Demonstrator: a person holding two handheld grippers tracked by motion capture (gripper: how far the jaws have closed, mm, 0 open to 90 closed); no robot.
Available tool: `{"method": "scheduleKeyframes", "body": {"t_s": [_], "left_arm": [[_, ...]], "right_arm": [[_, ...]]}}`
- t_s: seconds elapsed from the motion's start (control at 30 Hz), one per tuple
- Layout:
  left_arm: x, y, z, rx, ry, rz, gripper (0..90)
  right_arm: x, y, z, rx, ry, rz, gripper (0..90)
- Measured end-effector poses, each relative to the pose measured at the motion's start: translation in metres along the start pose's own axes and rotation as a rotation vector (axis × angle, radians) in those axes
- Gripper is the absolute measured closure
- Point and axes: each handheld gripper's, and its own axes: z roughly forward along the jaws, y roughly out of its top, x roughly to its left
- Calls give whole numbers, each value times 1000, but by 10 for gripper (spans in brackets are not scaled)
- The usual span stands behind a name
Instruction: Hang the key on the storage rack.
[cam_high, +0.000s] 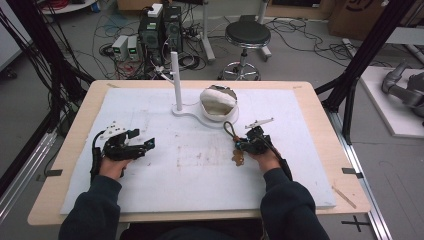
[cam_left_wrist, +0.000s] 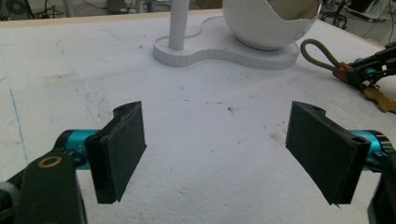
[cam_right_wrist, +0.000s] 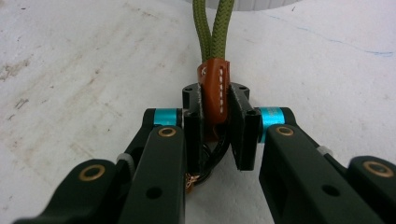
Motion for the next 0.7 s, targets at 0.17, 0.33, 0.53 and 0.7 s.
{"method": "scheduleKeyframes", "body": {"t_s": [0.17, 0.33, 0.53, 0.7], "left_arm": [[2, 0, -1, -6, 6, 2, 200], [5, 1, -4, -25, 15, -8, 201], [8, 1, -8, -45, 26, 5, 203], [10, 2, -10, -56, 40, 40, 211]], "right_arm": [[0, -1, -3, 8, 62, 5, 789], [13, 3, -12, -76, 131, -74, 789], [26, 7, -24, -203, 177, -145, 789], [32, 13, -29, -263, 195, -155, 789]]}}
